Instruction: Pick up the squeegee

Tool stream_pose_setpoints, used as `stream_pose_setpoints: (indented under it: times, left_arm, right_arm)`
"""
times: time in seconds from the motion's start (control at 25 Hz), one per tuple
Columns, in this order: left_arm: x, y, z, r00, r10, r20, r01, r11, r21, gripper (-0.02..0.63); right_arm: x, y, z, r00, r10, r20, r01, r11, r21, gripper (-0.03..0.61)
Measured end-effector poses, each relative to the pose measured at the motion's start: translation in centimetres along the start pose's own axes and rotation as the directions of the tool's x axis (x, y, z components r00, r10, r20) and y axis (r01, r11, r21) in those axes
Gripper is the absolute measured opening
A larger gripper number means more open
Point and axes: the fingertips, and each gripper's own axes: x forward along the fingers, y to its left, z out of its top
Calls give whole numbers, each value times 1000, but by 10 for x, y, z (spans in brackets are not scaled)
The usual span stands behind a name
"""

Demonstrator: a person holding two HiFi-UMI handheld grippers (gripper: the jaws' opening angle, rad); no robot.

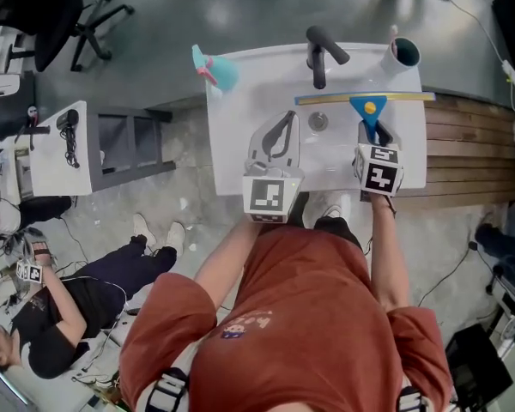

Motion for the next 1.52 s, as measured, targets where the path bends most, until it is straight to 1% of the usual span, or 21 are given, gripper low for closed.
stream_pose_setpoints:
  times: [0.16, 0.32, 0.44, 0.64, 0.84, 0.92, 1.08, 1.24, 1.4, 1.52]
  left_arm:
    - [-18, -12, 6, 999, 36, 6, -36, 998, 44, 14]
    - [-37, -26, 14, 995, 83, 54, -85, 996, 21, 14]
    - [-57, -41, 19, 991, 109, 72, -111, 993, 30, 14]
    - [-92, -72, 18, 989, 131, 68, -135, 990, 47, 14]
    - [-123, -89, 24, 980, 176, 95, -180, 983, 28, 14]
    - [-137, -96, 24, 977, 192, 92, -196, 980, 34, 14]
    - [-161, -102, 27, 969, 229, 98, -236, 970, 67, 14]
    - [-178, -105, 43, 960, 245, 137, -254, 966, 49, 14]
    - [-189, -107, 54, 953, 256, 161, -268, 962, 57, 14]
    - [-197, -109, 66, 949, 253, 186, -270, 960, 72, 14]
  right_arm:
    - [-19, -3, -5, 999, 34, 10, -34, 999, 17, 130]
    - [-41, -10, -13, 998, 49, 48, -49, 999, -4, 130]
    - [-62, -17, -24, 996, 56, 76, -56, 998, -13, 130]
    - [-99, -28, -56, 994, 62, 90, -60, 998, -22, 132]
    - [-132, -35, -69, 989, 72, 132, -67, 997, -38, 132]
    - [-148, -39, -73, 986, 78, 151, -73, 997, -36, 132]
    - [-173, -43, -71, 977, 81, 196, -73, 996, -51, 132]
    - [-196, -46, -60, 962, 84, 259, -72, 996, -58, 132]
    - [-220, -48, -40, 938, 81, 337, -65, 996, -59, 132]
    - [-240, -46, -22, 915, 84, 395, -66, 996, -58, 132]
